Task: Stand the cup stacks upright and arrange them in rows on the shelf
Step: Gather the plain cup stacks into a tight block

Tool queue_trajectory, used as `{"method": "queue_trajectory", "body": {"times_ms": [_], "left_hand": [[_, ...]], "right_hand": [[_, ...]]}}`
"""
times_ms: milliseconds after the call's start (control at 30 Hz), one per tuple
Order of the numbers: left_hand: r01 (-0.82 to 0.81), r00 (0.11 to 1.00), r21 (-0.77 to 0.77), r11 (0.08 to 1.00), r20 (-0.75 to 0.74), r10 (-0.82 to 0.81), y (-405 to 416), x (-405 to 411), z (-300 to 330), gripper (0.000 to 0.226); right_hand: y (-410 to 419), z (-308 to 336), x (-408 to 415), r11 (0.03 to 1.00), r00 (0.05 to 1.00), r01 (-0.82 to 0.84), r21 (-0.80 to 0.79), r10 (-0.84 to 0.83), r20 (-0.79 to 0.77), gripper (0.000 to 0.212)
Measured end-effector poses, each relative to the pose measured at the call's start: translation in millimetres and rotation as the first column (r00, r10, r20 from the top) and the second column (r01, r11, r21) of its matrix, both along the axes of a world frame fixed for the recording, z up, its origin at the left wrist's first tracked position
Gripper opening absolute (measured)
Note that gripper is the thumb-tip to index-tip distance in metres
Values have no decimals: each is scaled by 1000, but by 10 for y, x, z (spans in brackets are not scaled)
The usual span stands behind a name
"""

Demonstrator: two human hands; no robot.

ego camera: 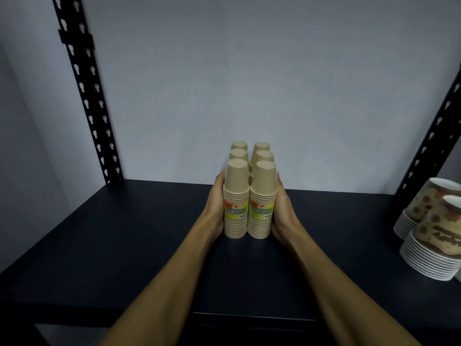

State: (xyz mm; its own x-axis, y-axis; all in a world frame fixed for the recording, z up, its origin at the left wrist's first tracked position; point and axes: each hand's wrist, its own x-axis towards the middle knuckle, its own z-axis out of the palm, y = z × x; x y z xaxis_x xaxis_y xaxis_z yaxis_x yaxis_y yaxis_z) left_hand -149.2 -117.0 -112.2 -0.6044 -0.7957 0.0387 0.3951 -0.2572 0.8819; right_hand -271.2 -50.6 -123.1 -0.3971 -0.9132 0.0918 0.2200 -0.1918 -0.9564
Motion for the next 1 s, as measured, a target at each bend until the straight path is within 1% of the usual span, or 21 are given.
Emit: {"method": "queue_trajectory", "body": {"times_ms": [167, 333, 500, 600, 633, 700, 767, 800, 833, 867, 900, 933, 967, 1000], "left_hand": [[11, 1000, -18, 1000, -7, -11, 137, 129, -6, 52], [-11, 1000, -15, 1000, -14, 11, 249, 251, -39, 52], [8, 1000, -23, 1000, 20, -8, 351, 333, -9, 51], [0, 997, -32, 999, 76, 3, 424, 380, 43, 51], [-6, 996, -17, 1000, 85, 8, 434, 387, 57, 53], [-76, 993, -8, 997, 90, 76, 461, 446, 67, 63], [-122, 987, -5, 993, 109, 121, 480, 551, 47, 78], [-149, 981, -12, 989, 121, 149, 505, 597, 33, 82], [-185, 969, -45, 982, 158, 189, 524, 635, 0, 84], [-218, 944, -111, 970, 230, 239, 558, 676, -23, 84], [-254, 894, -216, 943, 320, 314, 601, 728, -53, 80], [-275, 816, -333, 902, 416, 402, 635, 791, -97, 71], [-255, 731, -448, 857, 491, 474, 722, 883, -123, 63], [-201, 658, -540, 817, 544, 521, 806, 979, -164, 60]], "right_hand": [[139, -20, 108, 1000, 1000, -17, 24, 18, -18, 65], [292, -73, 214, 1000, 999, -17, 23, 18, -40, 63], [363, -51, 288, 997, 999, 4, 74, 0, -54, 66], [397, -21, 311, 996, 999, 15, 93, -11, -42, 69], [424, -1, 321, 994, 999, 26, 107, -21, -47, 70], [505, 32, 327, 993, 998, 49, 110, -43, -55, 75], [551, 1, 307, 990, 995, 96, 106, -93, -33, 90], [594, -5, 306, 985, 989, 137, 106, -130, -71, 92], [670, 7, 321, 977, 976, 181, 112, -165, -142, 85], [763, 10, 322, 969, 947, 222, 104, -190, -258, 74], [857, -3, 314, 960, 902, 261, 101, -205, -381, 63], [956, -20, 296, 949, 835, 300, 98, -211, -508, 53], [1036, -67, 260, 934, 752, 338, 112, -196, -630, 45], [1118, -113, 238, 919, 636, 370, 134, -146, -758, 41]]}}
